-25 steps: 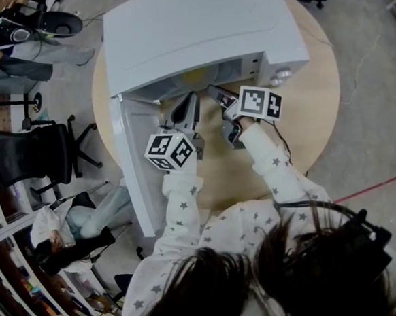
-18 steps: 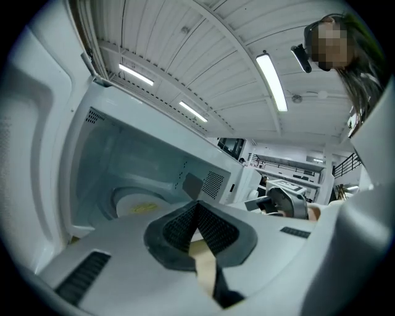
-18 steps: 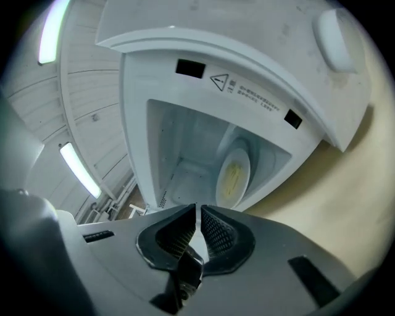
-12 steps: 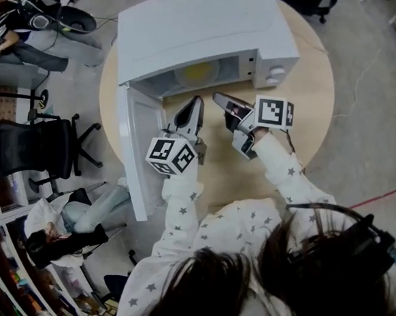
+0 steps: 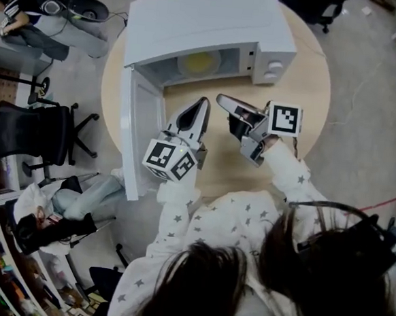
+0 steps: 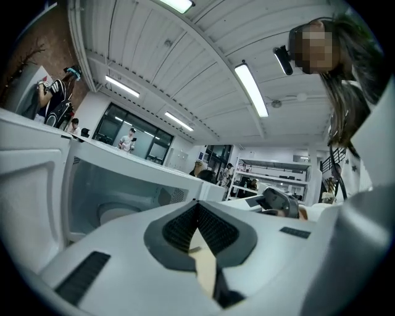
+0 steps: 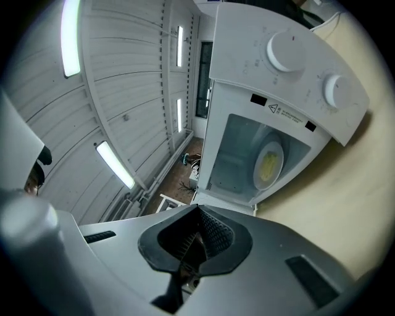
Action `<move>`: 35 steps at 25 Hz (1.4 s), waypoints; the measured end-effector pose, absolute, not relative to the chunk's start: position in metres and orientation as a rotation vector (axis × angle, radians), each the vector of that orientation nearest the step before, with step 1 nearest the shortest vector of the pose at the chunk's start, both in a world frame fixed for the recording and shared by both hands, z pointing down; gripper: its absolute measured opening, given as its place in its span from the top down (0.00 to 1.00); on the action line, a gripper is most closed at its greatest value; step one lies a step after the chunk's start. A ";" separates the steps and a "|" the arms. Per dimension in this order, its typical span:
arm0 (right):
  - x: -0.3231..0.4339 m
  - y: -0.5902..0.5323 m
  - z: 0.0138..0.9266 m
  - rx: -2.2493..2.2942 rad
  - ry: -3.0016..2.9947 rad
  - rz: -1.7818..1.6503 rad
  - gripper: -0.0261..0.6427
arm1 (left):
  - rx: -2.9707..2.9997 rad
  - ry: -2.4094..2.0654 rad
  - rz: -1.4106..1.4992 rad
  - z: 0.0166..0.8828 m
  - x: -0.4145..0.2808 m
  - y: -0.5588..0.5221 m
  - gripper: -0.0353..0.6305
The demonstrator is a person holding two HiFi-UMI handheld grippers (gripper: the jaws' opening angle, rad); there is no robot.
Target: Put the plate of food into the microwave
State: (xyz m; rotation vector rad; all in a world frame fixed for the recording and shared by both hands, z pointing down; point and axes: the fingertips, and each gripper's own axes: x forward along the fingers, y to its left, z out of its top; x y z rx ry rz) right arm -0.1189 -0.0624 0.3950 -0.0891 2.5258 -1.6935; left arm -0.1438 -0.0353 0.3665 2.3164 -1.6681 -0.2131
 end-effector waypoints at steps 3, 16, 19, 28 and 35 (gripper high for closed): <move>-0.109 -0.050 0.388 -0.031 2.511 -1.710 0.95 | 2.339 -1.658 -0.213 0.360 -0.132 -0.025 0.94; -0.091 -0.020 0.373 0.047 2.361 -1.771 0.95 | 2.363 -1.660 -0.216 0.340 -0.117 0.005 0.94; -0.089 -0.017 0.373 0.050 2.360 -1.774 0.95 | 2.369 -1.670 -0.221 0.336 -0.114 0.008 0.94; -0.087 -0.016 0.374 0.052 2.386 -1.767 0.95 | 2.374 -1.688 -0.227 0.332 -0.108 0.009 0.94; -0.085 -0.015 0.372 0.055 2.388 -1.757 0.95 | 2.379 -1.686 -0.224 0.331 -0.106 0.010 0.94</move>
